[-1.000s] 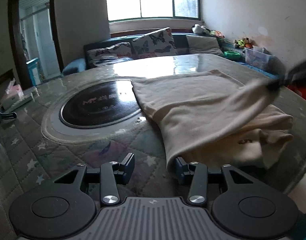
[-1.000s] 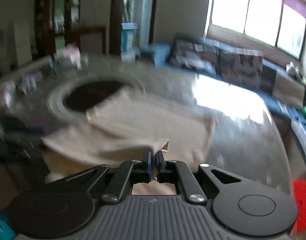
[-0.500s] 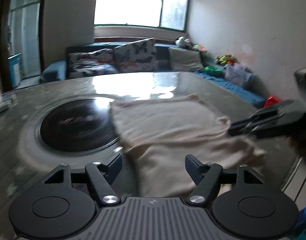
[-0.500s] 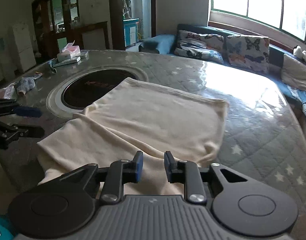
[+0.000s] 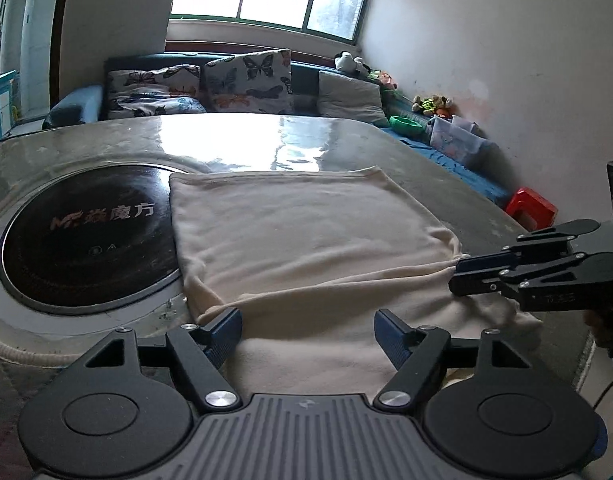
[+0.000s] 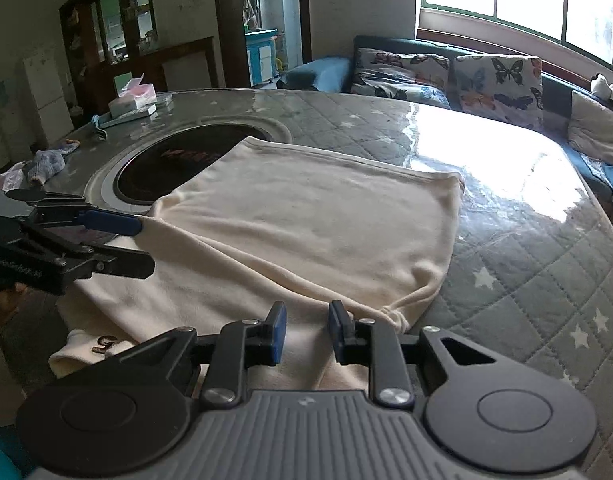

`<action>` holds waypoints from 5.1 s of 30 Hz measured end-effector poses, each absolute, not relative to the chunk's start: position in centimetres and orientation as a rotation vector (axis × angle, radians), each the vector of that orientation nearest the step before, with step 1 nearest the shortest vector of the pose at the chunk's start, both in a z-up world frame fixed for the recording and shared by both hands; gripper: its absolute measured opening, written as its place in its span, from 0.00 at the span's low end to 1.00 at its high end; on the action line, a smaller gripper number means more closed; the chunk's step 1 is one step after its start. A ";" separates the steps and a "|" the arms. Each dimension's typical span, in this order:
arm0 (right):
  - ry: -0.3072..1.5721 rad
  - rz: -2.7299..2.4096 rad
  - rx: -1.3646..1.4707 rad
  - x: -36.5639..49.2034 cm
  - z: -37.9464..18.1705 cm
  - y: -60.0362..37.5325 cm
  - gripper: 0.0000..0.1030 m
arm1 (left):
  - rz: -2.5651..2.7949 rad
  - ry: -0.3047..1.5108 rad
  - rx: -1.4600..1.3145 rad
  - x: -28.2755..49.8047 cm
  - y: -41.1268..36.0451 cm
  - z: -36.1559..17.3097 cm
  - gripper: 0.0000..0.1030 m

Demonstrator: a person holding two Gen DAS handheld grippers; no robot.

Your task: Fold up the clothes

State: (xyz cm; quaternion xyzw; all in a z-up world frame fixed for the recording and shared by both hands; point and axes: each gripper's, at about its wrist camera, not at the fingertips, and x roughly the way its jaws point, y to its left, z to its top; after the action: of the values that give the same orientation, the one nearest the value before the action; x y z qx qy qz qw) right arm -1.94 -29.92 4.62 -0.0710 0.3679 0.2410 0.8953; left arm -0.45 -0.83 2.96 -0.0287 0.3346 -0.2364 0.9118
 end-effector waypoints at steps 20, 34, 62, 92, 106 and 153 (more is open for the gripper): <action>0.709 0.564 -0.307 -4.9 5.2 -28.5 0.47 | -0.304 0.596 0.140 -2.8 -1.1 2.7 0.96; 0.674 0.532 -0.306 -5.8 5.3 -28.9 0.52 | -0.177 0.630 0.077 -4.3 2.0 1.7 0.99; 0.684 0.345 -0.289 -2.0 3.6 -30.9 0.67 | -0.109 0.662 0.076 -0.9 1.7 2.2 0.99; 0.647 0.544 -0.478 -9.4 6.6 -30.9 0.67 | -0.687 0.473 0.527 -12.3 -5.6 0.8 0.40; 0.618 0.754 -0.634 -11.5 6.0 -28.3 0.60 | -0.646 0.536 0.257 -5.8 -4.5 3.8 0.10; 0.583 0.799 -0.262 -11.6 13.9 -30.1 0.08 | -0.619 0.437 0.263 -13.0 -1.0 8.3 0.10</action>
State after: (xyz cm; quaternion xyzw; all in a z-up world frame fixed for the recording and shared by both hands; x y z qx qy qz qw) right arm -11.61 -30.11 13.92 -0.1253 0.2788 0.3825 0.8719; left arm -12.95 -0.97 8.27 0.1280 0.2128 -0.3014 0.9206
